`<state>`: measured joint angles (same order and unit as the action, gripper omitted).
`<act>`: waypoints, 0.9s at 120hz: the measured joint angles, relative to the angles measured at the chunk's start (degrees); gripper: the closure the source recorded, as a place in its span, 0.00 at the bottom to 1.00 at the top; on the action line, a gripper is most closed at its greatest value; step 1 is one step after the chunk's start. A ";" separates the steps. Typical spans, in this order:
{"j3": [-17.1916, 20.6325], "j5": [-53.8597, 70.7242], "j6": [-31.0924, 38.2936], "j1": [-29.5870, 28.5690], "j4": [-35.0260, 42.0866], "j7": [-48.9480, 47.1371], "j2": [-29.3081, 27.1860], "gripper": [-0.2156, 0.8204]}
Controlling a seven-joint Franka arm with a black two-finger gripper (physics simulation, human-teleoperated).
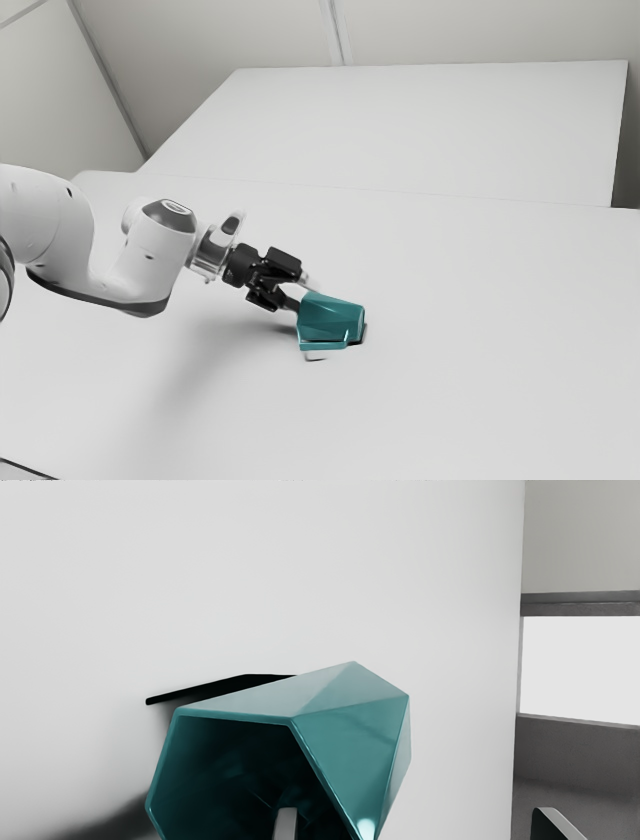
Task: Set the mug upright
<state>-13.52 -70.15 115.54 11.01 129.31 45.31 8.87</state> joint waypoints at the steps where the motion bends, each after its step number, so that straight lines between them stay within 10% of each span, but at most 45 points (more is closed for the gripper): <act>1: 0.00 -0.15 -0.06 0.00 0.01 0.07 0.00 0.33; 43: 0.07 -4.63 -2.37 0.41 -0.07 2.63 2.51 0.36; 108: 0.13 -6.85 -3.36 0.92 -0.44 4.81 2.92 0.81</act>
<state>-13.39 -77.01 112.18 11.93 128.87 50.12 11.79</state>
